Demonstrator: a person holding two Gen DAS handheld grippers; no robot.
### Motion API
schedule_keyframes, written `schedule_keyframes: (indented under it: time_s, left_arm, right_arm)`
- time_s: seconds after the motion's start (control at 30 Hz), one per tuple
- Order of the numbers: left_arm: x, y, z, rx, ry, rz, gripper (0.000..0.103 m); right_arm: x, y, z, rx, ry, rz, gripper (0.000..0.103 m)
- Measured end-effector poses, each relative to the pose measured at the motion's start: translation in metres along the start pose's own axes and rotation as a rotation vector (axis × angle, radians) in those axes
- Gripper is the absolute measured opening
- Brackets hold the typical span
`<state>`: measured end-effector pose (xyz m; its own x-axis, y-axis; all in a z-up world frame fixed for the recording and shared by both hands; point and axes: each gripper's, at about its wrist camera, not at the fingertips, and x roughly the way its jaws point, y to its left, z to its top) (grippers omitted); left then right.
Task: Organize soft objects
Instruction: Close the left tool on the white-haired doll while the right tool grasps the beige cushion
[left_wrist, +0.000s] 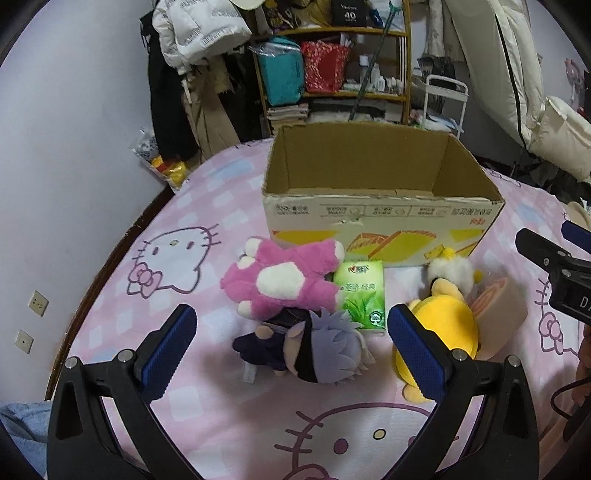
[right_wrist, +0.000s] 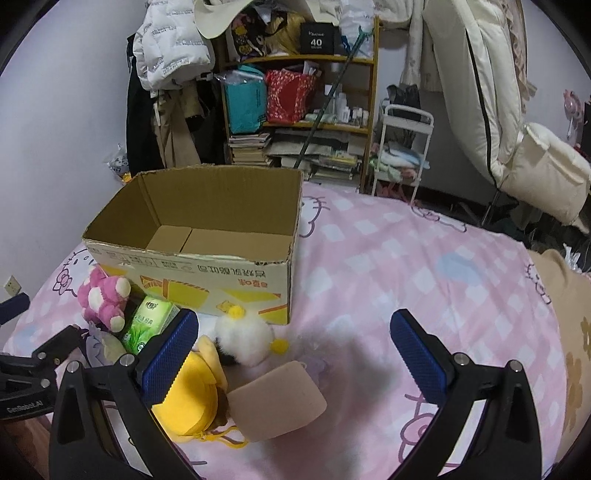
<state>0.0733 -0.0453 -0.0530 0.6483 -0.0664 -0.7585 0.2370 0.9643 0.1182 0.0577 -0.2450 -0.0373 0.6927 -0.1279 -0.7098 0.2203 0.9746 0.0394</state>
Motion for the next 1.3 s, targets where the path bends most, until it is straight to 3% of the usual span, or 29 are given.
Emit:
schedule_keyframes:
  time_s: [0.57,0.83,0.93,1.03,1.13,1.2,1.3]
  left_arm:
    - [0.051,-0.022,-0.008,0.065,0.195,-0.005,0.102]
    - [0.069,-0.019,-0.012,0.064,0.247,0.022,0.102]
    - [0.075,-0.018,-0.013,0.057,0.263,0.033,0.102]
    - [0.084,-0.017,-0.015,0.049,0.289,0.042,0.102]
    - [0.087,-0.016,-0.016,0.046,0.290,0.046,0.100]
    - [0.087,-0.015,-0.017,0.039,0.288,0.036,0.085]
    - [0.089,-0.011,-0.019,0.024,0.293,0.008,0.077]
  right_arm:
    - [0.047,-0.007,-0.024,0.017,0.290,0.010,0.103]
    - [0.057,-0.006,-0.030,0.018,0.328,0.023,0.103]
    - [0.059,-0.008,-0.032,0.030,0.351,0.032,0.098]
    - [0.062,-0.008,-0.033,0.032,0.370,0.039,0.084]
    - [0.067,-0.010,-0.034,0.044,0.383,0.063,0.081]
    - [0.068,-0.010,-0.034,0.046,0.383,0.067,0.079]
    - [0.069,-0.011,-0.034,0.060,0.392,0.087,0.068]
